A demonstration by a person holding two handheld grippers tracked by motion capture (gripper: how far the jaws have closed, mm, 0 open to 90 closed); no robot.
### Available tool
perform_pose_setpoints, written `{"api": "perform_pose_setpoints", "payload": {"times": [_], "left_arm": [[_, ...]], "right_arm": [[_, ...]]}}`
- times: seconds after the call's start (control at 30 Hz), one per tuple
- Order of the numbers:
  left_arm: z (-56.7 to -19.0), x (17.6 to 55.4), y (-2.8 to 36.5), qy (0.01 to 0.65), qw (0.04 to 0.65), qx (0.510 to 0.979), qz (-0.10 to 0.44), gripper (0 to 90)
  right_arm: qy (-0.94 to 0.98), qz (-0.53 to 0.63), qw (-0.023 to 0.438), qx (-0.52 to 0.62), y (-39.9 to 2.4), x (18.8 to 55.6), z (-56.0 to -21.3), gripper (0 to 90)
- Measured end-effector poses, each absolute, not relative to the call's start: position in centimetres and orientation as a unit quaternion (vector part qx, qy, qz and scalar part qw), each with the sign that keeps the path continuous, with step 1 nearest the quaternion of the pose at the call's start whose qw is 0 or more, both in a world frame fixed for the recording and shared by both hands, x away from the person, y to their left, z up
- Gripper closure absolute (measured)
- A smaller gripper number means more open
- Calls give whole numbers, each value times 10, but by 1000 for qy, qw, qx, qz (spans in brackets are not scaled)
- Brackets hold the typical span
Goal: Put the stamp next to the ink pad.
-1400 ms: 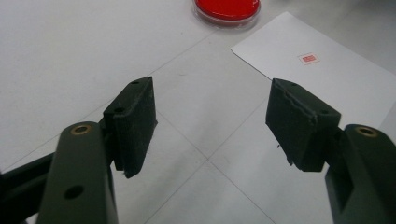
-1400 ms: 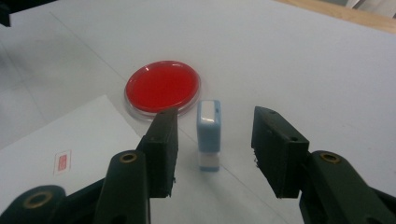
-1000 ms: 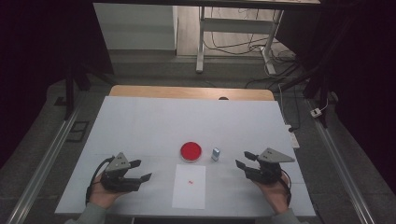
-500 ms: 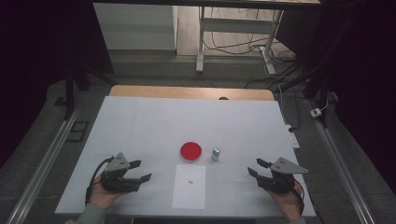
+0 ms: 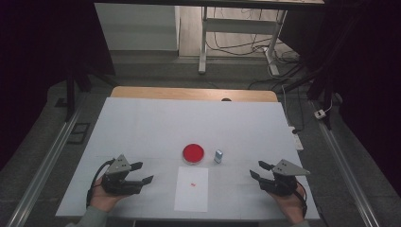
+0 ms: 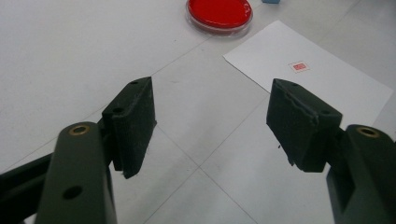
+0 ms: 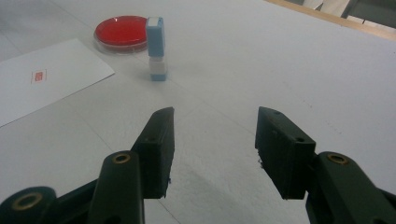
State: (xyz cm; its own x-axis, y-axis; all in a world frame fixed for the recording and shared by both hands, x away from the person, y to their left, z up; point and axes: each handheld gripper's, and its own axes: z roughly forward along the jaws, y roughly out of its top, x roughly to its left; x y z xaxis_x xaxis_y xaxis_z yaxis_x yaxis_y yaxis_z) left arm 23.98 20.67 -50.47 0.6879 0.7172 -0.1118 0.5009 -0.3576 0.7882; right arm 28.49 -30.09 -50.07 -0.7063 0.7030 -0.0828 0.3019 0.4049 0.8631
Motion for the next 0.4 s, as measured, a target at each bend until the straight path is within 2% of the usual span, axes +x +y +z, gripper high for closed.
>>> {"api": "perform_pose_setpoints", "payload": {"times": [0.4], "left_arm": [[-505, 240, 208, 375, 425, 814, 128, 327]], "right_arm": [[807, 450, 223, 312, -300, 285, -500, 464]]}}
